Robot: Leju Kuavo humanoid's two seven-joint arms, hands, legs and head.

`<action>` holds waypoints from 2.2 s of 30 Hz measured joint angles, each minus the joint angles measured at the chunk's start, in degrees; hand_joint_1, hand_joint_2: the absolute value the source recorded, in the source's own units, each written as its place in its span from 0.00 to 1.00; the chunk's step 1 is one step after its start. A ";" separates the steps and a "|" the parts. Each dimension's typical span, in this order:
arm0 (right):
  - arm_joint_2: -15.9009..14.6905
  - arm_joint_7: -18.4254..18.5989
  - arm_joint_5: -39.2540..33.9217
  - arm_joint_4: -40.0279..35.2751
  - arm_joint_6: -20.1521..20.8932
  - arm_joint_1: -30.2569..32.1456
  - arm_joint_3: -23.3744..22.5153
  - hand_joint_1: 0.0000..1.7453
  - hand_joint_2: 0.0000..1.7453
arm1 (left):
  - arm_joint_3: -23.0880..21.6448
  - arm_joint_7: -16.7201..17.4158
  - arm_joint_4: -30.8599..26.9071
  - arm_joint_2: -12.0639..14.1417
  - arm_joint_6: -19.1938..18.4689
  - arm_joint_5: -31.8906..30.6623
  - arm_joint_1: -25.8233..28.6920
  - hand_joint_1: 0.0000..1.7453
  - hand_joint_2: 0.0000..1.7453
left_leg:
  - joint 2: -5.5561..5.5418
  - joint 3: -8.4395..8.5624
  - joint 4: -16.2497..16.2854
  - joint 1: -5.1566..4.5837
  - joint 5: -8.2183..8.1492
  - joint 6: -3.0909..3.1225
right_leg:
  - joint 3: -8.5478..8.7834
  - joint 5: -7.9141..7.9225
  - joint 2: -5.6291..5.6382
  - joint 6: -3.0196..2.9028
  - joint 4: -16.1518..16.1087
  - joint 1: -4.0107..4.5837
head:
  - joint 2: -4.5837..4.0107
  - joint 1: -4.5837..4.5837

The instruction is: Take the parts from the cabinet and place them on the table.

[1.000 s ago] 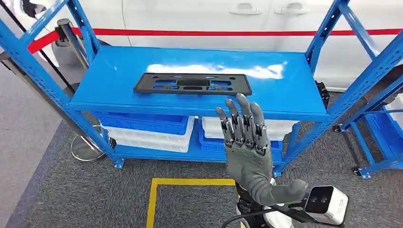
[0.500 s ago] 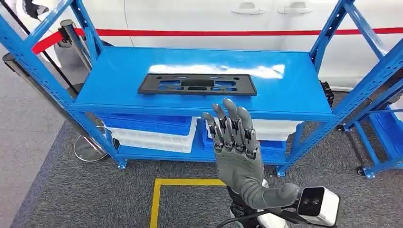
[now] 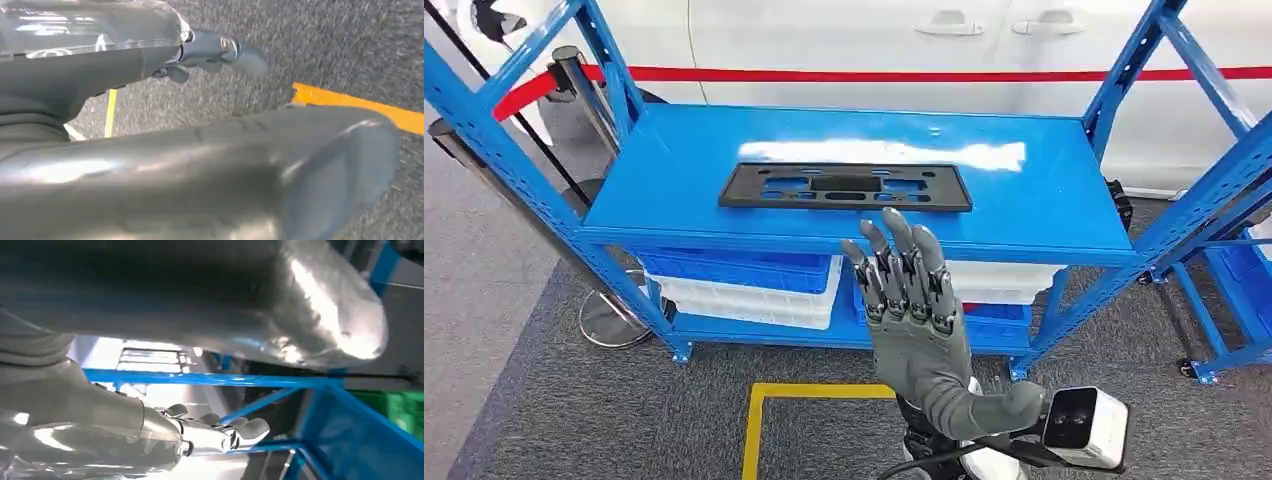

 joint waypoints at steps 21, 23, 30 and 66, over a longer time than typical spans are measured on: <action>-0.35 -0.11 0.15 0.31 0.94 0.52 -0.09 0.00 0.00 | -2.73 2.99 0.04 -0.48 1.14 -2.19 -0.20 0.00 0.00 | -0.13 1.38 13.18 -0.45 -7.25 -0.95 | -1.02 2.59 -0.06 -3.23 -2.00 0.50 | 0.00 -0.24; -0.35 -0.11 0.15 0.31 0.90 0.51 -0.09 0.00 0.00 | -2.89 2.99 0.07 -0.48 0.92 -2.19 0.05 0.00 0.00 | -0.12 -2.24 13.86 -0.18 -13.13 -1.44 | 1.03 1.09 0.31 -3.14 -2.30 0.37 | 0.00 -0.22; -0.35 -0.04 0.15 0.44 0.70 0.53 -0.07 0.00 0.00 | -3.50 2.80 0.39 -0.39 0.85 -2.23 0.59 0.00 0.00 | 0.02 -3.99 1.33 -0.41 4.05 0.30 | 5.61 -4.49 0.77 -0.90 -1.30 0.59 | 0.00 0.00; -4.72 7.65 37.14 10.91 -32.70 1.57 1.84 0.00 1.00 | -4.33 2.08 0.44 -0.39 -0.09 -0.72 -0.02 0.00 0.00 | -0.11 1.01 -0.74 -0.07 0.51 1.84 | -5.35 -4.47 0.07 0.28 8.40 0.06 | 0.00 0.35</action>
